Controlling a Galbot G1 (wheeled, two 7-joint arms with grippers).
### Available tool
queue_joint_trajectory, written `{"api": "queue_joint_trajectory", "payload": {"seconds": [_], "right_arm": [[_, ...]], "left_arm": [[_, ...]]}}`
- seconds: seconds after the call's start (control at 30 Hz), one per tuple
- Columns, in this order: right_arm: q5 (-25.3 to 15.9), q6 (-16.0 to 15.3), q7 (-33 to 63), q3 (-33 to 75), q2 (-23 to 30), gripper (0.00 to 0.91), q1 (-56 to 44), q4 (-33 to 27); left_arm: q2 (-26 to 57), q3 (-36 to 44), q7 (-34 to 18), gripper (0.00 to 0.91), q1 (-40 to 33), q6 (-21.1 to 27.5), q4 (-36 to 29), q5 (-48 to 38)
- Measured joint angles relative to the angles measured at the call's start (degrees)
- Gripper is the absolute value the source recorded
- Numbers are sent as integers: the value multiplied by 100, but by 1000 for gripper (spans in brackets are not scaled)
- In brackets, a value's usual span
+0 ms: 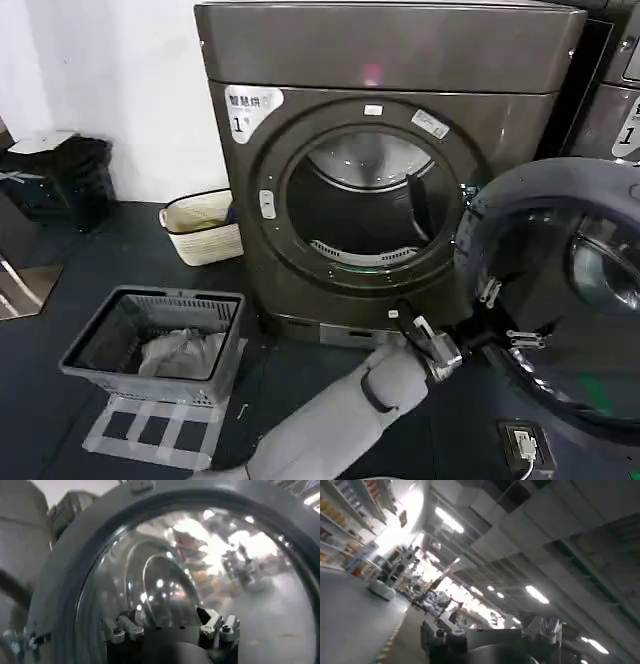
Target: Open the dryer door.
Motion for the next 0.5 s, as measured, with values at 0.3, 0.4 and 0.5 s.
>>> {"api": "queue_joint_trajectory", "payload": {"seconds": [0.3, 0.4, 0.5], "right_arm": [[5, 170, 5, 57, -1, 907, -30, -31], [4, 180, 5, 59, -1, 907, -28, -25], [21, 186, -25, 45, -1, 907, -23, 5]], "left_arm": [[0, -161, -304, 907, -161, 194, 498, 71], [0, -170, -312, 907, -190, 201, 588, 49], [0, -171, -250, 907, -193, 218, 566, 14]]}}
